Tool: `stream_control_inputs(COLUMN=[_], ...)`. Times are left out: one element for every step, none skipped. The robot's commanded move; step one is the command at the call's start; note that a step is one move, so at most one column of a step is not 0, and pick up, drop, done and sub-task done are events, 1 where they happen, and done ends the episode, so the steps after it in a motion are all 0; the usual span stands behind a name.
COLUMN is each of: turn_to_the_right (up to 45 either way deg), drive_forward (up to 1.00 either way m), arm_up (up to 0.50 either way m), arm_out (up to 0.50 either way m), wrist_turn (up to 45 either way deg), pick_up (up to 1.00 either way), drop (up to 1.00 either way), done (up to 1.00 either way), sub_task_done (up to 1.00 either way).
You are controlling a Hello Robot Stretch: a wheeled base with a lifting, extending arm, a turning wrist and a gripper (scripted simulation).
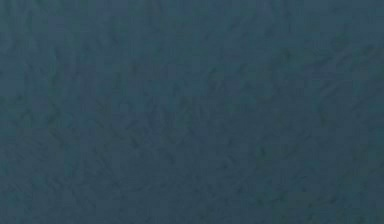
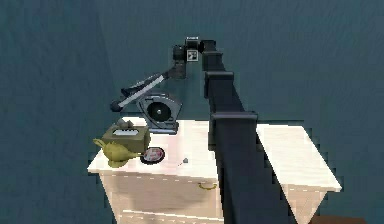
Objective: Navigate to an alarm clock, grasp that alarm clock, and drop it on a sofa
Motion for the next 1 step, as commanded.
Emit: stream_control_inputs(turn_to_the_right=[0.0], drive_forward=[0.00], arm_up=[0.00], arm_out=[0.00], wrist_turn=[45.0], pick_up=[0.00], drop=[0.00], done=[0.00], sub_task_done=[0.00])
